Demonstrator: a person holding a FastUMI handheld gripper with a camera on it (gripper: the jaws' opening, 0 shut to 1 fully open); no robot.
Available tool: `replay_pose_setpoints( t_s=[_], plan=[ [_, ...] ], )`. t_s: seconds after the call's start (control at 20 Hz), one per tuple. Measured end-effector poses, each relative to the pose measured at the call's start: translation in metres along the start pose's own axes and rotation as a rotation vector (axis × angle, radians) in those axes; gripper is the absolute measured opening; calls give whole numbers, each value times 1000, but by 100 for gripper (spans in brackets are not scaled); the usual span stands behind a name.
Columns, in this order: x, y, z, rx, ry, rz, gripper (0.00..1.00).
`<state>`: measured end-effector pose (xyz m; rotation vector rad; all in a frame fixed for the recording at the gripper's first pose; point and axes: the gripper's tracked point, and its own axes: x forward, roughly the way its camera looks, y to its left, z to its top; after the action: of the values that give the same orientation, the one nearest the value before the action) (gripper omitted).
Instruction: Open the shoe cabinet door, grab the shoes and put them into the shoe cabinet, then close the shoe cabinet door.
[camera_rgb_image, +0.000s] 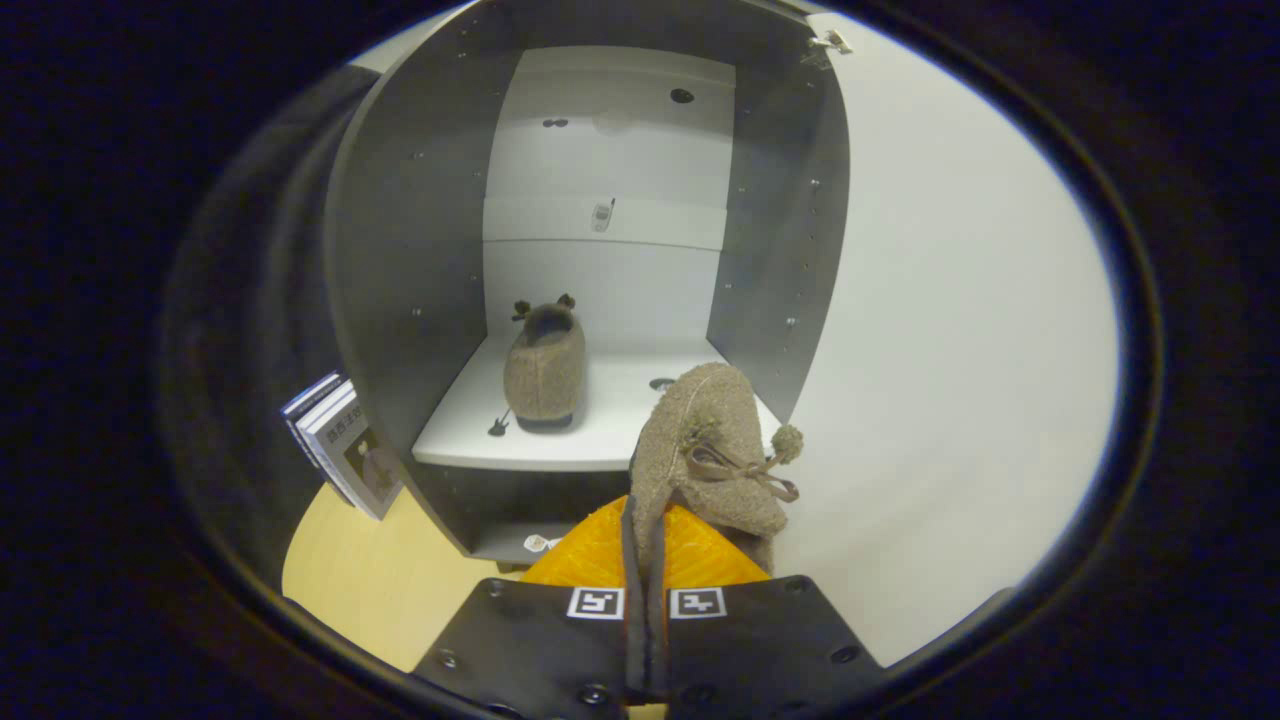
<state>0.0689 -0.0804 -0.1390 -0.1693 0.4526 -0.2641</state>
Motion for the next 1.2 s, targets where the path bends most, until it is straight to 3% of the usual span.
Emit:
replay_pose_setpoints(
  t_s=[0.65,1.2],
  plan=[
    [99,11,96,-113,-48,18,3],
    [204,2,96,-120,38,10,3]
  ],
)
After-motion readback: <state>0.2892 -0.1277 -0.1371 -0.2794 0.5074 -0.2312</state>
